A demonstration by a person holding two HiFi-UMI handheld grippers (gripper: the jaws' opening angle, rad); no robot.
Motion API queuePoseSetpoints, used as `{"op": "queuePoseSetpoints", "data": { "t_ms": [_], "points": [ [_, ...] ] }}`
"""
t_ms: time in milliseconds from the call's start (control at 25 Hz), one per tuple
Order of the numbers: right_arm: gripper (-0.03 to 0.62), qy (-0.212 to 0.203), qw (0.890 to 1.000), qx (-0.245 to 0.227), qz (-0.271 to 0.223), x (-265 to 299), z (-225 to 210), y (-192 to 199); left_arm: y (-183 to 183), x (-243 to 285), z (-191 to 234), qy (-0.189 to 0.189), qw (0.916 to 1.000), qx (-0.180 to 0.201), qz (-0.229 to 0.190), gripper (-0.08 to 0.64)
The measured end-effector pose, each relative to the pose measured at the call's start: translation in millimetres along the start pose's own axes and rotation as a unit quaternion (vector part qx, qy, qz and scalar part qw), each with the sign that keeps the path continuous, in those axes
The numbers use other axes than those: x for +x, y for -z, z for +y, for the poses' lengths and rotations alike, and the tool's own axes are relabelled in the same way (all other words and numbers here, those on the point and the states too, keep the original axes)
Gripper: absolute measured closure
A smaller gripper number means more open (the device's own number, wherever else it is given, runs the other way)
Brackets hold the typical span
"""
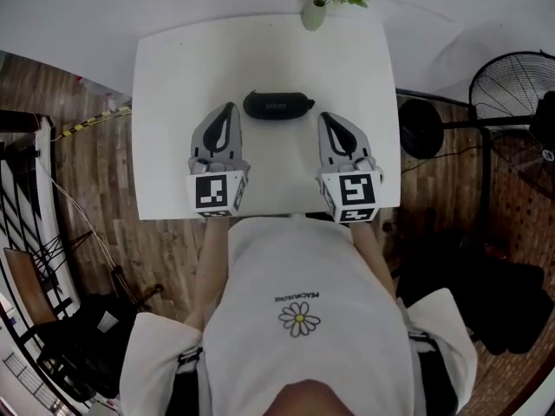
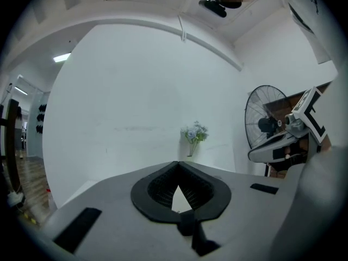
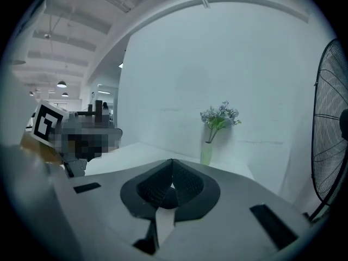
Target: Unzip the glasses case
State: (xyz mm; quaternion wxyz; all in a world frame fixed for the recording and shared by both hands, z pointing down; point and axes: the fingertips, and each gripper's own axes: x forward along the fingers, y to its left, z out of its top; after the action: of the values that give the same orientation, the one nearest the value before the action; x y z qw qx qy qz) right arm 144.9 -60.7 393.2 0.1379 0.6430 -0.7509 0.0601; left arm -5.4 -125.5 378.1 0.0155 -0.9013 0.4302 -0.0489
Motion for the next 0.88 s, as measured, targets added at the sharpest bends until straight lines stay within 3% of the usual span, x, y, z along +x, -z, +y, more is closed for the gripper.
{"op": "queuePoseSetpoints", "data": {
  "t_ms": [160, 200, 240, 320, 400, 480, 560, 680, 880],
  "points": [
    [0.588, -0.021, 0.999, -0.016, 0.03, 15, -1, 19, 27, 18, 3, 0.011, 0.9989, -0.008, 0.044, 0.551],
    [0.57, -0.03, 0.998, -0.016, 0.043, 21, -1, 27, 35, 24, 4, 0.016, 0.9982, -0.011, 0.056, 0.546],
    [0.501, -0.04, 0.997, -0.017, 0.057, 27, -1, 36, 43, 31, 4, 0.026, 0.9974, -0.013, 0.067, 0.528],
    [0.468, -0.057, 0.994, -0.028, 0.084, 38, 1, 55, 63, 44, -2, 0.072, 0.993, -0.018, 0.092, 0.408],
    [0.448, -0.075, 0.989, -0.051, 0.115, 49, 3, 74, 85, 53, -17, 0.147, 0.9813, -0.015, 0.123, 0.309],
    [0.434, -0.093, 0.982, -0.079, 0.144, 58, 6, 91, 107, 55, -32, 0.217, 0.9634, 0.006, 0.157, 0.242],
    [0.43, -0.11, 0.973, -0.11, 0.169, 64, 10, 105, 127, 52, -40, 0.258, 0.9469, 0.037, 0.188, 0.205],
    [0.428, -0.128, 0.962, -0.142, 0.194, 70, 17, 120, 148, 50, -38, 0.276, 0.9324, 0.07, 0.223, 0.192],
    [0.425, -0.128, 0.957, -0.147, 0.215, 81, 19, 134, 162, 57, -35, 0.291, 0.9201, 0.105, 0.24, 0.19]
  ]
}}
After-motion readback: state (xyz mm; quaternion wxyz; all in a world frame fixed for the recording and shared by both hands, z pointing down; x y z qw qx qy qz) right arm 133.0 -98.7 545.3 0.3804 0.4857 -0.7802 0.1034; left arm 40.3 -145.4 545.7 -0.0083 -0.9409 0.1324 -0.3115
